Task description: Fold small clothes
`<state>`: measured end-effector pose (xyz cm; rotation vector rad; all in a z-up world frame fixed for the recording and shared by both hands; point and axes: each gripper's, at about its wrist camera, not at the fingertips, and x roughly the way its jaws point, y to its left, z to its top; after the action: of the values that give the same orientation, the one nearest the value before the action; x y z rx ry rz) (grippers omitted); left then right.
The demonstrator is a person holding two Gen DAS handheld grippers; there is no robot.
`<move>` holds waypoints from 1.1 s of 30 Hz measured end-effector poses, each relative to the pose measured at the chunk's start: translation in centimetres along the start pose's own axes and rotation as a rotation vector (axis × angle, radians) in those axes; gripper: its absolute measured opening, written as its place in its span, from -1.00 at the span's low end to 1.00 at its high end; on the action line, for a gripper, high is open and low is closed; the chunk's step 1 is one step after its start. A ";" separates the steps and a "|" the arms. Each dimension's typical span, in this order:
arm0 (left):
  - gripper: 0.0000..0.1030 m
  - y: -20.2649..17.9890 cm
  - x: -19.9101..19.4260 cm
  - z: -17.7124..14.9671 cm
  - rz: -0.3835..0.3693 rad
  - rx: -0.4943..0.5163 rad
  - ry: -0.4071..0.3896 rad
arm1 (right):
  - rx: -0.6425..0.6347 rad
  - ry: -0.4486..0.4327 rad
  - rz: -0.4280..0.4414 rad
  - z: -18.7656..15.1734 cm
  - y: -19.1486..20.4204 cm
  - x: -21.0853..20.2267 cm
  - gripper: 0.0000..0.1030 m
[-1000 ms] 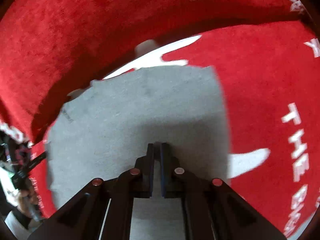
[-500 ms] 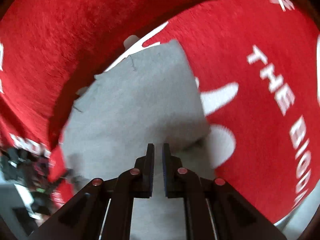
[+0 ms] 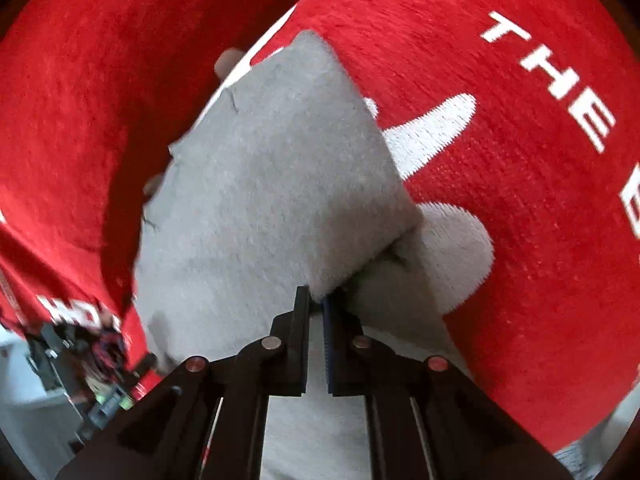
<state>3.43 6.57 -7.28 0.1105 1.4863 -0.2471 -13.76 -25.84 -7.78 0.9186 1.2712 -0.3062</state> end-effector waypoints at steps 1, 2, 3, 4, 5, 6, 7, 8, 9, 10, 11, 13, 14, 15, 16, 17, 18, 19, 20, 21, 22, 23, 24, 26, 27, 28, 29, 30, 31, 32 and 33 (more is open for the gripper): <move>0.85 -0.1 0.0 -0.1 0.009 0.003 0.003 | -0.008 0.001 -0.022 -0.2 0.1 -0.2 -0.87; 0.85 -0.2 0.0 -0.1 0.013 0.002 0.002 | -0.029 0.001 -0.043 -0.5 0.6 -0.5 -0.86; 0.85 -0.3 -0.1 -0.1 0.015 0.002 0.003 | -0.057 0.000 -0.038 -0.9 1.3 -0.8 -0.86; 0.85 -0.3 -0.1 -0.2 0.018 0.001 0.003 | -0.075 0.001 -0.031 -1.1 1.8 -0.9 -0.86; 0.85 -0.1 -0.4 -0.3 0.021 0.000 0.003 | -0.105 0.007 -0.026 -1.6 2.5 -1.0 -0.86; 0.88 -0.1 -0.4 -0.3 0.025 0.001 0.004 | -0.132 0.017 -0.033 -2.1 3.2 -0.9 -0.83; 0.88 -0.1 -0.4 -0.4 0.034 0.002 0.007 | -0.149 0.028 -0.037 -2.4 3.8 -0.7 -0.78; 0.88 0.0 -0.4 -0.4 0.038 0.003 0.010 | -0.159 0.041 -0.040 -2.7 4.2 -0.3 -0.75; 0.88 0.1 -0.4 -0.5 0.038 0.003 0.015 | -0.162 0.051 -0.047 -3.1 4.6 0.0 -0.59; 0.88 0.1 -0.5 -0.6 0.034 0.001 0.017 | -0.159 0.058 -0.052 -3.2 4.7 0.2 -0.31; 0.88 0.2 -0.6 -0.7 0.029 -0.001 0.018 | -0.153 0.066 -0.052 -3.5 5.0 0.4 -0.18; 0.94 0.3 -1.0 -0.9 0.035 0.004 0.014 | -0.151 0.078 -0.037 -4.0 5.4 0.6 -0.10; 1.00 0.2 -1.1 -0.9 0.043 0.006 0.015 | -0.155 0.082 -0.037 -4.2 5.5 0.5 -0.10; 1.00 0.2 -1.3 -1.0 0.054 0.013 0.012 | -0.160 0.083 -0.041 -4.3 5.7 0.5 -0.09; 1.00 0.2 -1.4 -1.0 0.058 0.017 0.010 | -0.166 0.080 -0.048 -4.5 5.9 0.4 0.03; 1.00 -0.1 -1.4 -1.0 0.063 0.021 0.010 | -0.170 0.072 -0.059 -4.6 5.9 0.1 0.14; 1.00 0.0 -1.7 -1.2 0.066 0.026 0.009 | -0.168 0.064 -0.063 -4.6 5.9 -0.2 0.36; 1.00 -0.1 -1.8 -1.3 0.064 0.032 0.013 | -0.162 0.055 -0.063 -4.6 5.7 -0.6 0.49; 1.00 -0.2 -1.9 -1.3 0.062 0.035 0.016 | -0.155 0.050 -0.060 -4.6 5.6 -0.7 0.51; 1.00 -0.4 -2.0 -1.5 0.060 0.043 0.023 | -0.148 0.047 -0.056 -4.6 5.5 -1.0 0.51; 1.00 -0.4 -2.1 -1.6 0.063 0.046 0.027 | -0.141 0.045 -0.050 -4.5 5.3 -1.2 0.53; 1.00 -0.4 -2.2 -1.7 0.076 0.047 0.033 | -0.134 0.045 -0.043 -4.4 5.1 -1.5 0.53; 1.00 -0.5 -2.2 -1.8 0.093 0.049 0.040 | -0.131 0.046 -0.037 -4.4 5.0 -1.7 0.53; 1.00 -0.3 -2.0 -2.2 0.120 0.051 0.068 | -0.131 0.056 -0.022 -4.3 4.8 -2.1 0.53; 1.00 -0.1 -1.7 -2.5 0.125 0.044 0.086 | -0.133 0.061 -0.015 -4.3 4.7 -2.2 0.53; 1.00 0.0 -1.6 -2.7 0.127 0.036 0.099 | -0.139 0.076 0.003 -4.3 4.5 -2.3 0.53; 1.00 0.2 -1.3 -3.2 0.118 0.028 0.122 | -0.144 0.093 0.016 -4.3 4.3 -2.3 0.53; 1.00 0.5 -1.0 -4.0 0.088 0.017 0.152 | -0.149 0.105 0.022 -4.3 4.3 -2.3 0.53; 1.00 0.6 -1.0 -4.7 0.076 0.002 0.164 | -0.165 0.129 0.029 -4.2 4.0 -2.3 0.53; 1.00 0.8 -1.0 -5.6 0.070 -0.014 0.170 | -0.180 0.147 0.033 -4.2 3.9 -2.2 0.53; 1.00 0.9 -1.1 -6.6 0.064 -0.028 0.173 | -0.203 0.173 0.036 -4.3 3.7 -2.1 0.53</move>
<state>-2.85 9.01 -6.81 0.1604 1.6548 -0.1678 -14.89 -21.01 -4.42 0.8064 1.4145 -0.0678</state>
